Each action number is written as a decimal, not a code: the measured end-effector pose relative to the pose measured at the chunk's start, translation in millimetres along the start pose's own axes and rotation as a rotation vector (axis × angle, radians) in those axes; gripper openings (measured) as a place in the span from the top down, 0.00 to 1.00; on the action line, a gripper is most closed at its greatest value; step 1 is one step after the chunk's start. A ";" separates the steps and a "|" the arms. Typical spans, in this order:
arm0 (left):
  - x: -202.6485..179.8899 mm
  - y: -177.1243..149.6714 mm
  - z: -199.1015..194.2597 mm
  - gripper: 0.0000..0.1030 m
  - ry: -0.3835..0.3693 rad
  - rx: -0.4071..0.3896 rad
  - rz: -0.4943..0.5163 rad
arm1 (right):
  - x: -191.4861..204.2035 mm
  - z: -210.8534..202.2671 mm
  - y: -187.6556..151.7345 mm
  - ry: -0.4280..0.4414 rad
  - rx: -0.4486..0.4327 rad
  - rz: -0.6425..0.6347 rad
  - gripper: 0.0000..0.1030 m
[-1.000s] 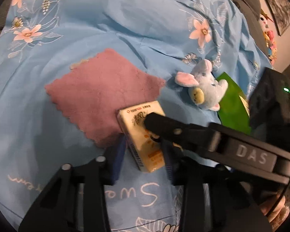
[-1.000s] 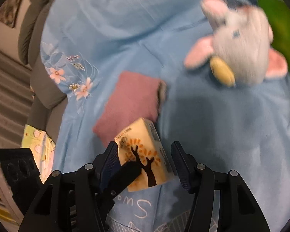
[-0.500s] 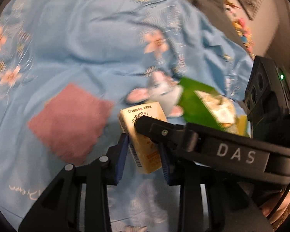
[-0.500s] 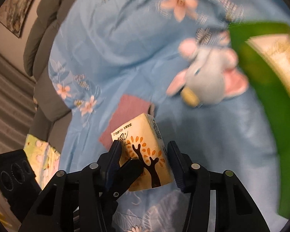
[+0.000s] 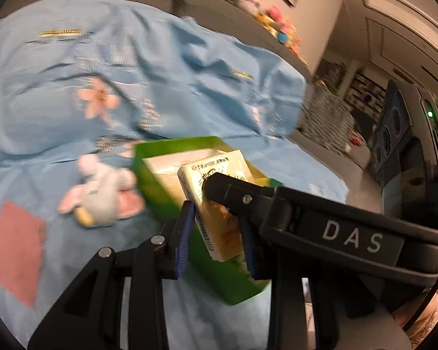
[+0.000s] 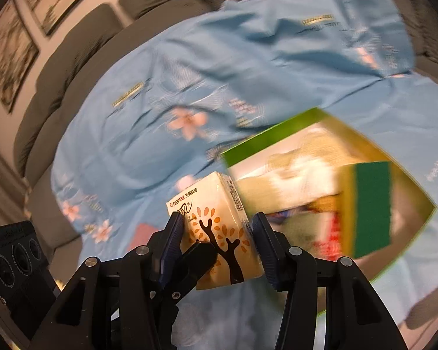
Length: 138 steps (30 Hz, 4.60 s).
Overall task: Organize soft objects
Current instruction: 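Carry the tissue pack with the right gripper into the green box and release, then move the right tool back toward the pink cloth, then grasp the pink cloth with the right gripper and lift it, then carry the pink cloth with the right gripper into the green box and release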
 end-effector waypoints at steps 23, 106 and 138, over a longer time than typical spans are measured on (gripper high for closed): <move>-81.2 4.8 147.0 0.85 -0.078 0.257 0.166 | -158.1 10.8 35.4 -0.114 0.012 0.284 0.49; 250.7 -102.2 -158.3 0.26 0.518 0.037 -0.655 | 198.9 161.0 -77.8 0.091 0.333 -0.324 0.11; 133.7 -10.1 -120.5 0.87 0.221 -0.093 -0.333 | 164.8 60.5 -41.3 0.396 0.221 -0.181 0.79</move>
Point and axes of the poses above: each gripper's, at about its wrist camera, not at the fingertips, and z roughly the way its jaws point, x to its left, y to its top, the point moved 6 cm from there along z, roughly the way its jaws point, and after that the axes turned 14 degrees about -y, right-handed, at the moved point
